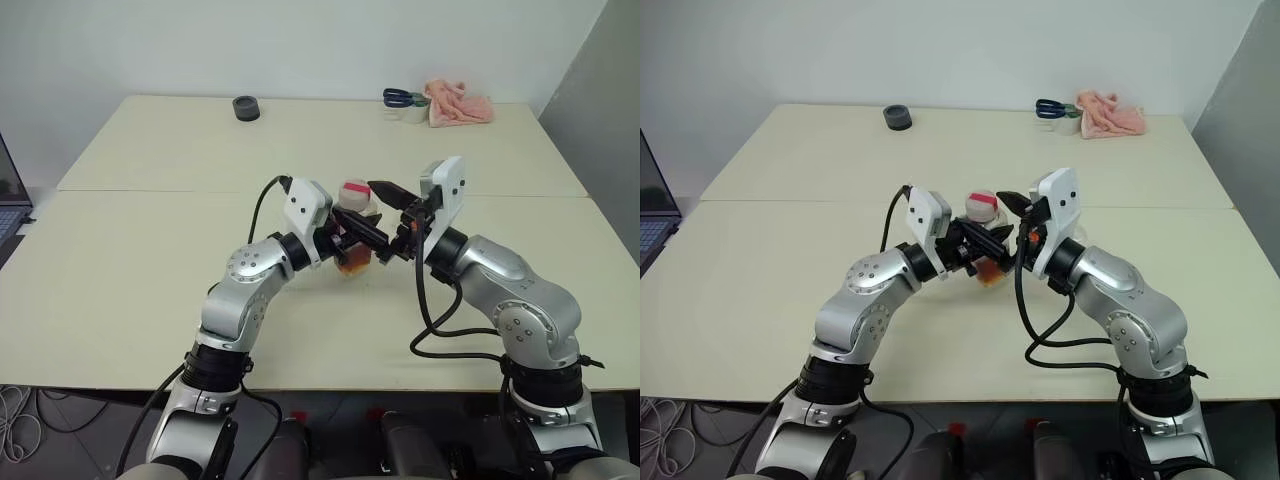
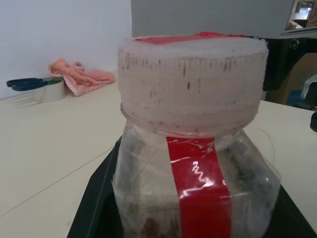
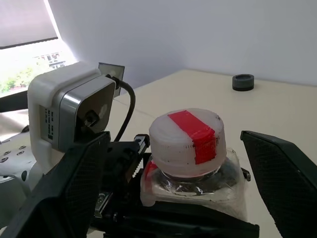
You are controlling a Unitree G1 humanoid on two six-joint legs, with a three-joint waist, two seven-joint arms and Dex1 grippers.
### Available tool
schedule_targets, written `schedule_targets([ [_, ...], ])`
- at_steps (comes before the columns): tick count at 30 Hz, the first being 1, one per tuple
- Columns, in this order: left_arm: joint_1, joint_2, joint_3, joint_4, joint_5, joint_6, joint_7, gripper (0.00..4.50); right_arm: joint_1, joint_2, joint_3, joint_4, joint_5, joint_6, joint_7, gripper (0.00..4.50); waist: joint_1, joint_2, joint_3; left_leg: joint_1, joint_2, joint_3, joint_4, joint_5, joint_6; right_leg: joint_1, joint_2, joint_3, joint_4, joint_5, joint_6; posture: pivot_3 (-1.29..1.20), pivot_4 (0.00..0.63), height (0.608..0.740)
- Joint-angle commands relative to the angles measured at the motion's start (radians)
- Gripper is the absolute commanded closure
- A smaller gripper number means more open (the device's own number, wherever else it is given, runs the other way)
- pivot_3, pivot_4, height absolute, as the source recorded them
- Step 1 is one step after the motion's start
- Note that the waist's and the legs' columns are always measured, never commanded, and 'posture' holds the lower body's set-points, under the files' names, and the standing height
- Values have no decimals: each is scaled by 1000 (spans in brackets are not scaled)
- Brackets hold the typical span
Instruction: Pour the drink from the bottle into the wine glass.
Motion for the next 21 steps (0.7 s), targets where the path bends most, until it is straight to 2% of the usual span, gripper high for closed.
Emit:
schedule_targets([
  [1, -4, -3, -1, -63, -2, -11, 3, 2693, -9, 14, -7, -15, -11, -29, 0, 0, 0, 0, 0, 0, 0, 0, 0, 0, 0, 0, 0, 0, 0, 0, 0, 0, 150, 740],
  [6, -8, -6, 1, -67, -6, -5, 9, 2693, -15, 24, -5, -1, -30, -41, 11, 0, 0, 0, 0, 0, 0, 0, 0, 0, 0, 0, 0, 0, 0, 0, 0, 0, 150, 740],
  [7, -8, -5, 2, -67, -7, -4, 9, 2693, -13, 26, -6, 1, -34, -43, 11, 183, 0, 0, 0, 0, 0, 0, 0, 0, 0, 0, 0, 0, 0, 0, 0, 0, 150, 740],
  [9, -7, -2, 1, -67, -1, -8, 9, 2693, -12, 29, -8, 5, -40, -50, 13, 580, 0, 0, 0, 0, 0, 0, 0, 0, 0, 0, 0, 0, 0, 0, 0, 0, 150, 740],
  [15, 3, -5, -7, -79, -1, -3, 12, 2693, -4, 37, -10, 6, -53, -66, 16, 2647, 0, 0, 0, 0, 0, 0, 0, 0, 0, 0, 0, 0, 0, 0, 0, 0, 150, 740],
  [21, 24, 20, -8, -114, -21, 24, -14, 2693, -15, 41, -21, 14, -58, -70, 32, 2648, 0, 0, 0, 0, 0, 0, 0, 0, 0, 0, 0, 0, 0, 0, 0, 0, 150, 740],
])
